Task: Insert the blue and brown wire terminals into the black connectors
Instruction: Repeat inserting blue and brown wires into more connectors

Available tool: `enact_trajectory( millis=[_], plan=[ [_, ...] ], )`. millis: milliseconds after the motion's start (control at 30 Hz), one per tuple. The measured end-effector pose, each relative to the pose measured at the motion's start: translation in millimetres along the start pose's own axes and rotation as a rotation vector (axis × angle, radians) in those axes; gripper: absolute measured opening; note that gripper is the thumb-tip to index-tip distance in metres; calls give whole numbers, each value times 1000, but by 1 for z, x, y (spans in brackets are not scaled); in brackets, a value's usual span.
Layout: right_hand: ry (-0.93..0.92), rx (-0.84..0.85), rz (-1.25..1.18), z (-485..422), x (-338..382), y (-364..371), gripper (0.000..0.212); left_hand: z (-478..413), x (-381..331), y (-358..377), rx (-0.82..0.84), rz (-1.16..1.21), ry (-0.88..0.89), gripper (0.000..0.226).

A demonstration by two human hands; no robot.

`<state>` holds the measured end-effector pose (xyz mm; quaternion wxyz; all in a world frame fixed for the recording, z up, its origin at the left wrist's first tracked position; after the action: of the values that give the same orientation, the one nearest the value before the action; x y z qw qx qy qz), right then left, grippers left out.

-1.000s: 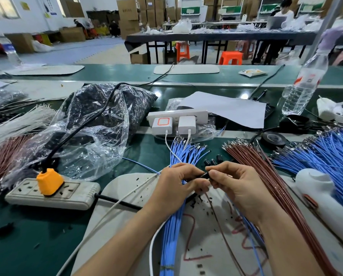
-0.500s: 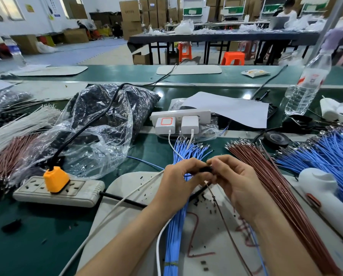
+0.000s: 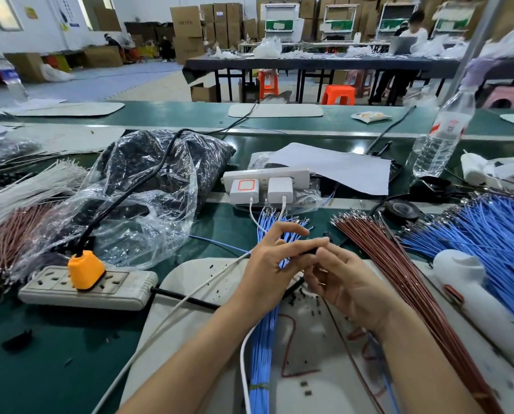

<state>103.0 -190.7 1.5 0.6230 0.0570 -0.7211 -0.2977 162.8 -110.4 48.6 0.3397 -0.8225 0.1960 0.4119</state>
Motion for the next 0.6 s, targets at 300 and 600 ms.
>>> enact_trajectory(
  millis=[300, 600],
  plan=[
    [-511, -455, -284, 33, 93, -57, 31, -6, -22, -15, -77, -171, 163, 30],
    [-574, -638, 11, 54, 163, -94, 20, 57, -102, 13, 791, -351, 52, 33]
  ],
)
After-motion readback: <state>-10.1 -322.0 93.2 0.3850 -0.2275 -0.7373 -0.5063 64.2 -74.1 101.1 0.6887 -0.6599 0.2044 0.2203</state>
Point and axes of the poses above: each hand's wrist, its own z-axis away from the middle knuckle, its own y-axis out of the palm, x = y × z, the point moved 8 cm from there along -z, towards the middle knuckle, and after that the axes turned 7 degrees about -y, right-handed, at the moved point
